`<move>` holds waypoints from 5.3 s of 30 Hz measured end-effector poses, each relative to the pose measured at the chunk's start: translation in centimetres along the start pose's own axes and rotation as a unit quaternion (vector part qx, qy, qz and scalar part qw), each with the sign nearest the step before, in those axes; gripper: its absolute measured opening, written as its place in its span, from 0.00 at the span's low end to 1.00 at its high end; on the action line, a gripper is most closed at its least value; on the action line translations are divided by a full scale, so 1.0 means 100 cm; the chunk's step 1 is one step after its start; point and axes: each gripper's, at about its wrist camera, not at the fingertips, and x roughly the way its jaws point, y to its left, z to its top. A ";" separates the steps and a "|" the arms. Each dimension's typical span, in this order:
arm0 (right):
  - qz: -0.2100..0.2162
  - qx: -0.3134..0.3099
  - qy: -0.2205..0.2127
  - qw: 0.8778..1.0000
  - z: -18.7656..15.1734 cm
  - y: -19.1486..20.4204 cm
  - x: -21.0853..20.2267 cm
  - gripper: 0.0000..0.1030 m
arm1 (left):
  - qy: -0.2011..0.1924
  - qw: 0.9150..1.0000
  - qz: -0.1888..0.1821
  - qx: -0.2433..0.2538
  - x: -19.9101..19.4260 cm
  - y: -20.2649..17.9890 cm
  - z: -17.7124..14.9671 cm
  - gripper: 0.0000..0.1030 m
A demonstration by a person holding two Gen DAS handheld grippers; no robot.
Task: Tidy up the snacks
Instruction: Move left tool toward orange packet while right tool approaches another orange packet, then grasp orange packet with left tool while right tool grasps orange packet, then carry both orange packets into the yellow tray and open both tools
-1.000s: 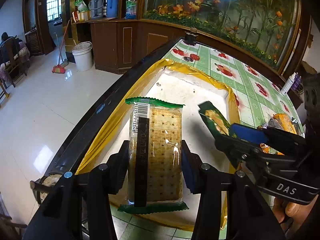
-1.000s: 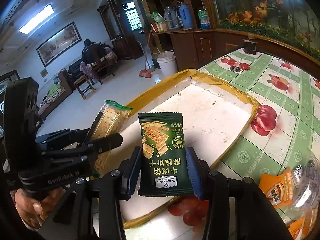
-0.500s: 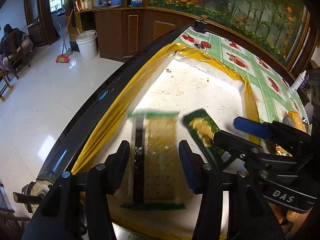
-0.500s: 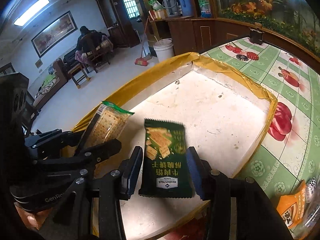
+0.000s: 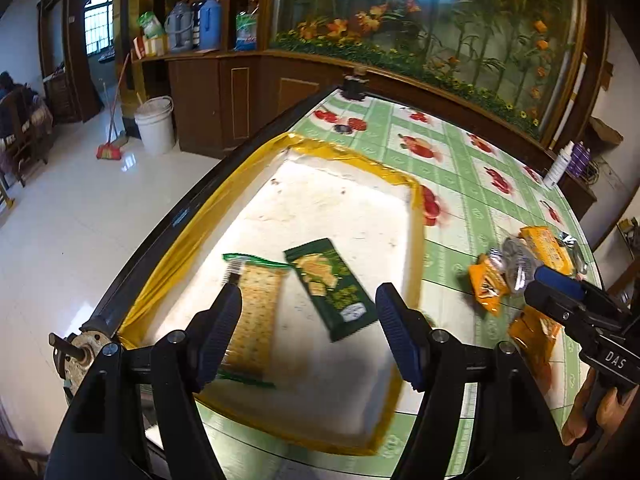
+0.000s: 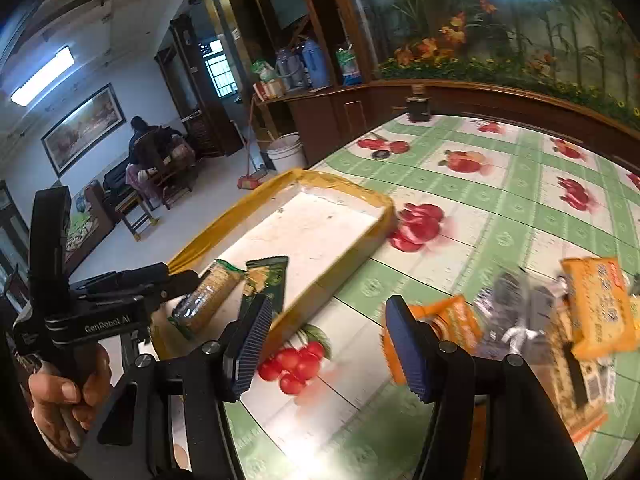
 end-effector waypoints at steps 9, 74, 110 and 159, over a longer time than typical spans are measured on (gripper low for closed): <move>-0.051 0.070 -0.009 0.996 -0.052 -0.065 -0.054 0.60 | -0.007 0.999 -0.010 0.041 -0.015 -0.044 -0.006 0.67; -0.100 -0.077 0.109 0.986 -0.069 -0.063 0.003 0.65 | 0.104 0.961 -0.100 0.237 0.112 -0.172 -0.002 0.83; -0.055 0.012 0.010 0.998 -0.079 -0.065 -0.080 0.37 | 0.007 0.984 -0.141 0.108 0.007 -0.112 -0.010 0.27; 0.062 -0.097 0.022 0.993 0.035 0.068 0.052 0.37 | -0.028 0.999 0.042 -0.016 0.004 0.027 0.015 0.28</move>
